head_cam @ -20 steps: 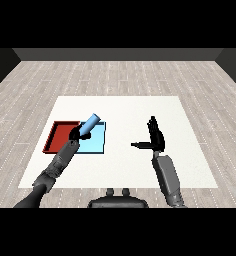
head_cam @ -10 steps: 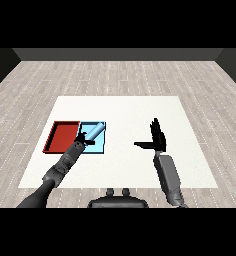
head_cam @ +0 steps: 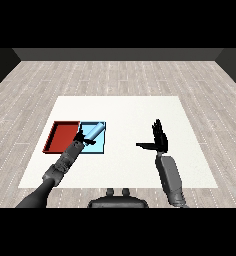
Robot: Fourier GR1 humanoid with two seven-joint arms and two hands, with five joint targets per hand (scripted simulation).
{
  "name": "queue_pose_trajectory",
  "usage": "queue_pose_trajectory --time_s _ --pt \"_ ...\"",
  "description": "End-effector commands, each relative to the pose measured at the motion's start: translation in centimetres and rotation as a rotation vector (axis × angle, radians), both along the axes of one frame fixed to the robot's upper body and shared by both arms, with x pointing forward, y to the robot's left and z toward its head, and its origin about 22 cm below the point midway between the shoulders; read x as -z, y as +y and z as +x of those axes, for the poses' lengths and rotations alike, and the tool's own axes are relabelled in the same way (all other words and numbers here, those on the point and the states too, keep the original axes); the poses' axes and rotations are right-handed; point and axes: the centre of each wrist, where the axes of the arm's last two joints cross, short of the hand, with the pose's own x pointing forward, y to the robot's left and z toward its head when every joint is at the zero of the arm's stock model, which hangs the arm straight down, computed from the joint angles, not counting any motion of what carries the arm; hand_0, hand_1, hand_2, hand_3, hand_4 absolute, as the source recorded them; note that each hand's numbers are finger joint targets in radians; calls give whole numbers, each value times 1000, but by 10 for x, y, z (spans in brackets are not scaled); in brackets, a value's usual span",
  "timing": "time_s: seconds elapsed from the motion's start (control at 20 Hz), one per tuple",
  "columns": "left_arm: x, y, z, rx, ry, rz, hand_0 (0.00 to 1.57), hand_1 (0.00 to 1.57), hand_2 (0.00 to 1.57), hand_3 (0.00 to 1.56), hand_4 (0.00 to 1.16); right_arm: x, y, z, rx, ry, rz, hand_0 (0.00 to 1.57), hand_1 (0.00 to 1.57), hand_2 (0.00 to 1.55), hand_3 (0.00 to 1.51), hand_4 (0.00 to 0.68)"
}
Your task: Pick the blue can and put it in the blue box
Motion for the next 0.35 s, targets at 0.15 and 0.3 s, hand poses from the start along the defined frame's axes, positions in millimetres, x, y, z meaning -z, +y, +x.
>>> queue_pose_trajectory --time_s 0.15,0.3 --pt "-30 -10 16 -117 -595 -9 0 0 0 0 0 0 -4 -4 -15 -10 -58 0 0 0 0 0" --pt "-53 -27 23 3 -823 -184 0 0 0 0 0 -5 2 -2 -45 -41 -102 0 0 0 0 0"
